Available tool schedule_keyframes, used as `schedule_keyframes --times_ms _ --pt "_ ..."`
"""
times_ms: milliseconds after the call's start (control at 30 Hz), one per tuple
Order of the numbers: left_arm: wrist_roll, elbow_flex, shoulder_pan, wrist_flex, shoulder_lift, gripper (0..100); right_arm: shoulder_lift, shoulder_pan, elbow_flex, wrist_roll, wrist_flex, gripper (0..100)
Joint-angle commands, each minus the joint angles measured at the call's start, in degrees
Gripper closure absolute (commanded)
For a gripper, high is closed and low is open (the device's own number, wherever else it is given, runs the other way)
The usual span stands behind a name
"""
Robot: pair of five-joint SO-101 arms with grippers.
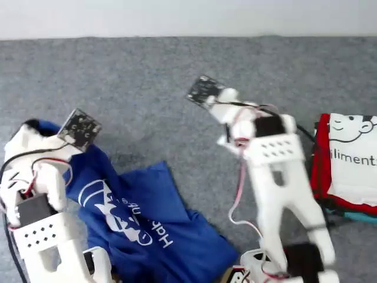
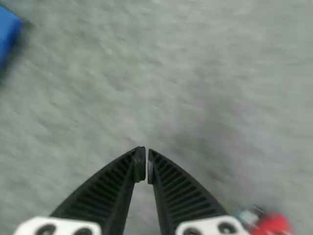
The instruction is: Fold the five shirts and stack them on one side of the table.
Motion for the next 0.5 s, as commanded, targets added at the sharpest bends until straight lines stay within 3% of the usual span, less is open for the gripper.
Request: schedule_keyframes --times_ms 0,133,333,467 --pt "-0.5 -0.2 -3.9 4.5 -0.8 98 8.0 -7.3 -6.9 -8.9 0.9 99.0" --pt "-0.5 0.0 -6.9 6.5 -0.8 98 19.1 -14.2 -16.1 -14.2 6.4 97.6" --pt "-0.4 0.0 -7.6 9.2 -0.8 98 34.6 -21.9 -33.7 -21.7 18.3 74.8" --pt "-0.4 0.0 -7.6 10.4 -0.8 98 43.6 -25.5 -45.7 -25.0 23.9 71.0"
